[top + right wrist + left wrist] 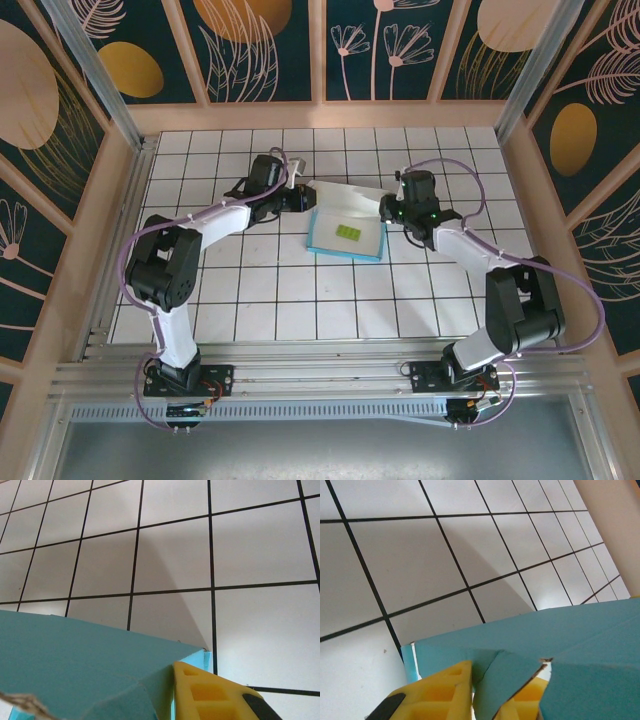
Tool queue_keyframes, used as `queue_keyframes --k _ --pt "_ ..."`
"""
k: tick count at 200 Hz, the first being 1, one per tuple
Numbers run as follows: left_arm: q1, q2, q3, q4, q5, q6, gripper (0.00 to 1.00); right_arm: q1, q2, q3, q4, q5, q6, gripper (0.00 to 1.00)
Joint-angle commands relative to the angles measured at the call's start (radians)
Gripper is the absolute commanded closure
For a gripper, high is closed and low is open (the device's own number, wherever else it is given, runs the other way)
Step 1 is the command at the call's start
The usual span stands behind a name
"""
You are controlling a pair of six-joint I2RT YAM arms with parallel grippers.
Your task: Fold the paper box
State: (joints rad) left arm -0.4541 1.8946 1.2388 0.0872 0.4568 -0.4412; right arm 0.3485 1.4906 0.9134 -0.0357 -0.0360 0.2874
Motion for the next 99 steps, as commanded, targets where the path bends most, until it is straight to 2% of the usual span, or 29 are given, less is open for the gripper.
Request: queue_keyframes --k 1,45,99 --pt "-0.032 -0.008 -0.063 -0.032 0.047 -0.043 0.84 0.025 -0.036 -0.054 0.015 0.023 0.041 0.83" --pt "-0.043 -0.034 -0.148 0.022 0.041 -0.057 0.84 0.054 -0.077 -0.116 0.046 0.072 0.064 0.83" --pt "-0.052 -0.053 -0.220 0.075 0.044 -0.065 0.84 0.075 -0.107 -0.203 0.132 0.054 0.180 0.83"
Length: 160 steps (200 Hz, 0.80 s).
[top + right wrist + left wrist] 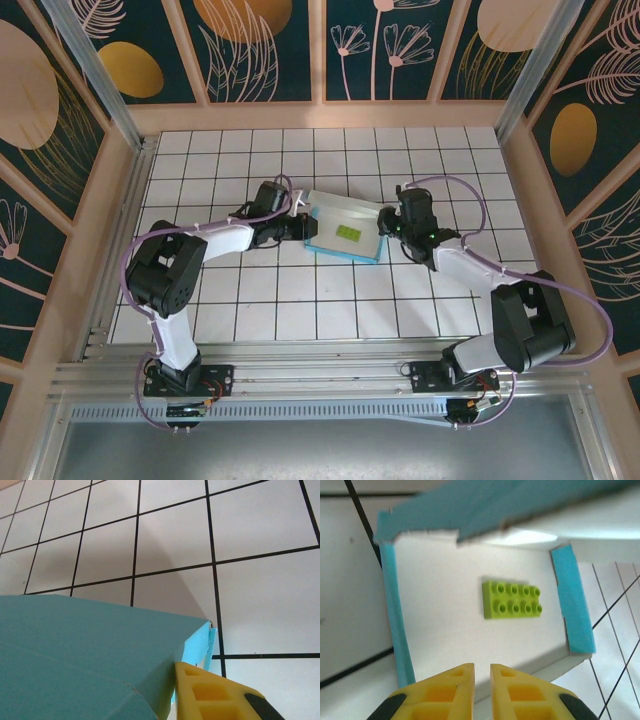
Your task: Fold the paper box
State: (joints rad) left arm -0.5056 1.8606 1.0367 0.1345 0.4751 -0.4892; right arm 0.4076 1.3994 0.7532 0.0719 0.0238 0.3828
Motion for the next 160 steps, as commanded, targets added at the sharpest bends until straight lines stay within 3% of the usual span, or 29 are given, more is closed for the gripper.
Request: queue_keyframes --k 1,47,86,160 --pt "-0.001 -0.020 -0.019 0.029 0.026 -0.017 0.84 0.017 -0.017 -0.043 0.026 -0.005 0.086 0.83" --pt "-0.001 -0.068 -0.049 0.033 0.014 0.006 0.83 0.032 -0.013 -0.055 0.053 0.056 0.062 0.82" --pt "-0.001 -0.206 -0.133 0.060 -0.004 0.004 0.62 0.033 -0.007 -0.047 0.042 0.097 0.044 0.82" --pt "-0.002 -0.421 -0.200 -0.081 -0.127 0.062 0.40 0.046 -0.013 0.000 0.007 0.126 0.023 0.82"
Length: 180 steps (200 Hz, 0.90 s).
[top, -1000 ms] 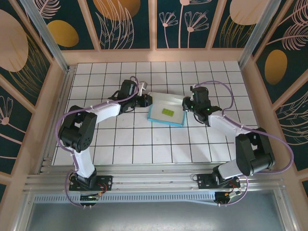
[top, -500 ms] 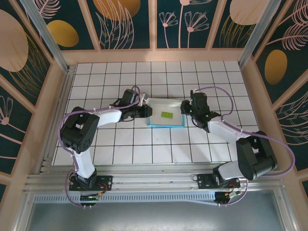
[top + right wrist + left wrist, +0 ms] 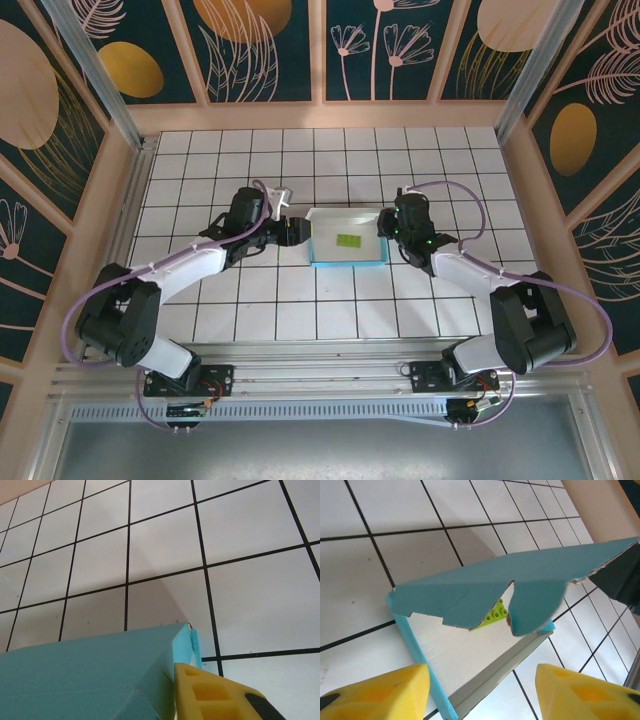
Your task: Fold the paper box
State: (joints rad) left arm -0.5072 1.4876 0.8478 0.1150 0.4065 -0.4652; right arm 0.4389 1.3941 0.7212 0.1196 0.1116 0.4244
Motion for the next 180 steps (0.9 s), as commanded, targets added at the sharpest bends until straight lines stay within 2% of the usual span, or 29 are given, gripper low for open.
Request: queue_keyframes --k 1,37,87,135,180 --pt "-0.001 -0.048 -0.012 -0.063 -0.060 0.039 0.39 0.013 -0.008 0.033 -0.042 0.039 -0.020 0.82" --pt "-0.001 -0.016 0.068 -0.117 -0.092 0.071 0.39 0.015 -0.002 0.047 -0.050 0.033 -0.026 0.82" --pt "-0.001 0.069 0.178 -0.143 -0.054 0.103 0.41 0.018 0.012 0.065 -0.059 0.029 -0.029 0.82" --pt "-0.005 0.140 0.244 -0.165 -0.049 0.120 0.59 0.018 0.017 0.076 -0.064 0.019 -0.031 0.82" --pt "-0.008 0.164 0.243 -0.175 -0.043 0.108 0.66 0.021 0.030 0.081 -0.062 0.003 -0.008 0.82"
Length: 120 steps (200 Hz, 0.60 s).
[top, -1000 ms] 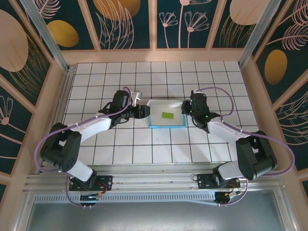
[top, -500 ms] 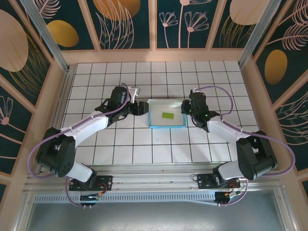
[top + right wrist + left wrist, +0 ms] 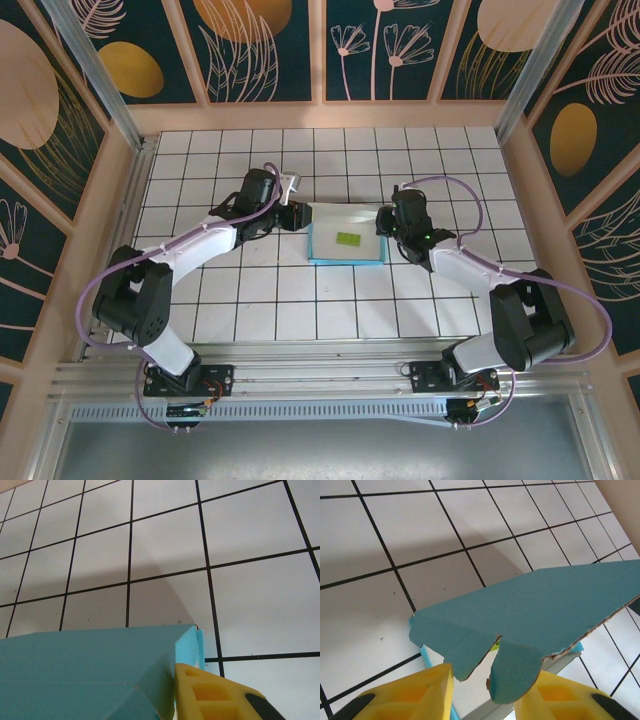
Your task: Fold the paper box
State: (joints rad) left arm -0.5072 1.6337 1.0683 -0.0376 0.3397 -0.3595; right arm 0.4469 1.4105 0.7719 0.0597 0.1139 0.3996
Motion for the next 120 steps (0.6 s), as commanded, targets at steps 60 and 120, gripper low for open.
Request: queue_keyframes --k 60,120 --pt "-0.010 0.060 0.050 -0.007 0.015 -0.003 0.71 0.017 0.023 0.033 0.003 -0.008 0.024 0.82" --pt "-0.009 0.074 0.046 0.045 0.068 -0.085 0.77 0.021 0.027 0.033 0.012 -0.030 0.063 0.82"
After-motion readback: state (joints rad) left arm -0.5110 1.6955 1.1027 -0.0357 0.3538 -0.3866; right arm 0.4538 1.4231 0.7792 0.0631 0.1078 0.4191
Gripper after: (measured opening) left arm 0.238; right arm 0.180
